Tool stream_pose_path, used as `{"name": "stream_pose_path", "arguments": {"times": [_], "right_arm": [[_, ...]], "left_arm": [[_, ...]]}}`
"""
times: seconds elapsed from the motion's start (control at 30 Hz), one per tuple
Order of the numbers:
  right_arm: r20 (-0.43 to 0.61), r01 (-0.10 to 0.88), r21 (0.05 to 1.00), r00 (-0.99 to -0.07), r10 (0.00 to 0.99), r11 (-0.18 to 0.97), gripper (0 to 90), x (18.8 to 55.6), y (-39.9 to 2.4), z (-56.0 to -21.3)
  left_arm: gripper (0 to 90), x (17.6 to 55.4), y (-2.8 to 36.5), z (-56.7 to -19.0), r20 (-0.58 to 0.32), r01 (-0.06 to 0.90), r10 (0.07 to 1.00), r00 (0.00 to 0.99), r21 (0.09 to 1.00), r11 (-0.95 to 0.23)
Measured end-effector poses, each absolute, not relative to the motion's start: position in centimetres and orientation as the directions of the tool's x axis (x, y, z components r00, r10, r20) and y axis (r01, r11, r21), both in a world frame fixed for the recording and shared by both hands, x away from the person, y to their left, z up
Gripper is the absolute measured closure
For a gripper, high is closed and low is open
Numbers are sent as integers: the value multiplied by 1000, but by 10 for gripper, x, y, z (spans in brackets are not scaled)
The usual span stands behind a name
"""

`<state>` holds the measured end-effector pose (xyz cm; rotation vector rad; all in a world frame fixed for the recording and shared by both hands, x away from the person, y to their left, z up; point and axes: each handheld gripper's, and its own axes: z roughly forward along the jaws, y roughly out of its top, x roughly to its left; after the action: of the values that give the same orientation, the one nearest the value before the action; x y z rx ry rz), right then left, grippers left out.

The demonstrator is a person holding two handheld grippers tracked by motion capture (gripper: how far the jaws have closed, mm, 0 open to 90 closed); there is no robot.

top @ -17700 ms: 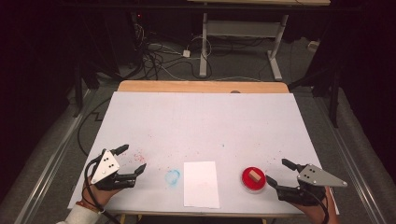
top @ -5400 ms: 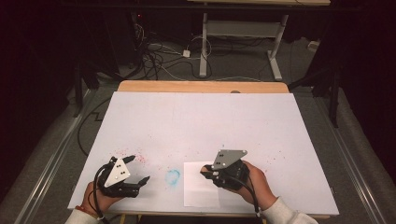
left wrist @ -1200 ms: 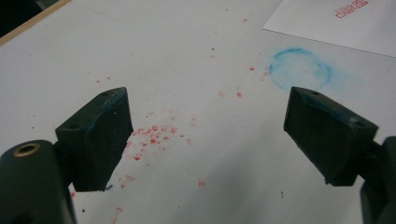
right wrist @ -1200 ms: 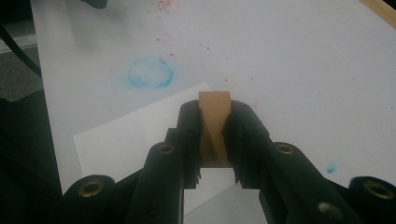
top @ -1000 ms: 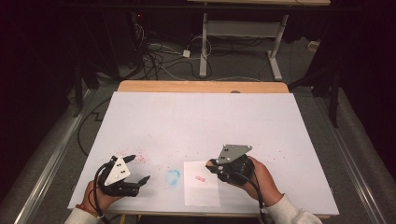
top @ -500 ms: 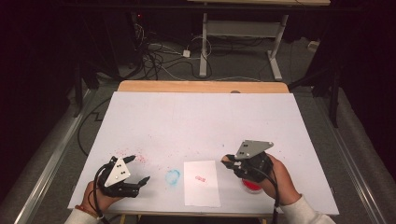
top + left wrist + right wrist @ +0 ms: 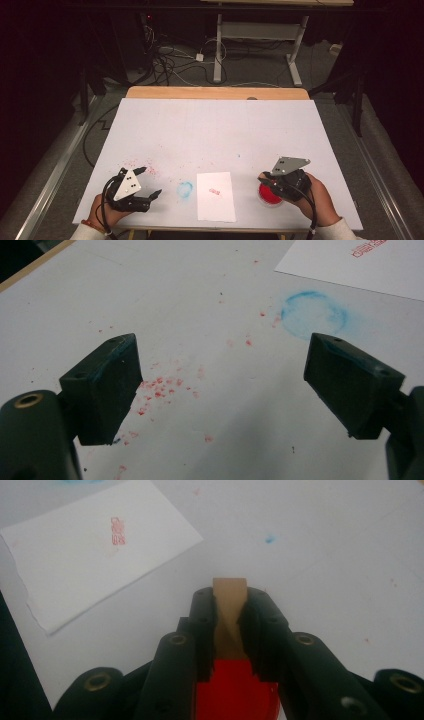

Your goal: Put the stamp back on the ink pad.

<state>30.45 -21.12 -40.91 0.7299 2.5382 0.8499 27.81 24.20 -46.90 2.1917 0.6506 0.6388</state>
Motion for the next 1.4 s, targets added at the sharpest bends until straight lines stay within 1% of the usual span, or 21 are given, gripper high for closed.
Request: {"name": "stream_pose_path", "arguments": {"times": [0.1,0.3,0.67,0.93,1.1,1.13,1.2,1.27,1.33,1.4], "right_arm": [[-175,388,599,-790,587,700,751,306,-220,-419],[-151,422,566,-792,592,708,750,308,-223,-429],[-147,438,519,-800,581,734,748,307,-227,-441],[-114,458,538,-792,599,708,744,309,-230,-446],[-120,455,533,-794,596,713,742,308,-230,-445],[-122,452,533,-795,594,715,733,308,-230,-444],[-121,450,530,-798,590,719,680,308,-230,-444],[-103,454,543,-799,592,707,672,308,-230,-443],[-115,443,553,-798,591,706,612,307,-230,-441],[-110,437,577,-796,595,690,619,307,-231,-436]], "left_arm": [[145,278,242,-469,236,248,622,747,768,-590],[145,279,242,-469,238,248,622,746,768,-591],[145,278,242,-469,243,248,623,744,765,-594],[145,278,241,-469,244,247,620,746,762,-598],[145,278,242,-468,245,246,621,744,764,-597],[145,278,242,-468,245,246,622,744,764,-596],[145,278,243,-468,245,247,623,743,765,-595],[145,278,242,-468,247,247,622,743,763,-597],[145,278,241,-468,247,244,620,745,763,-598],[145,277,241,-468,249,242,619,745,764,-598]]}}
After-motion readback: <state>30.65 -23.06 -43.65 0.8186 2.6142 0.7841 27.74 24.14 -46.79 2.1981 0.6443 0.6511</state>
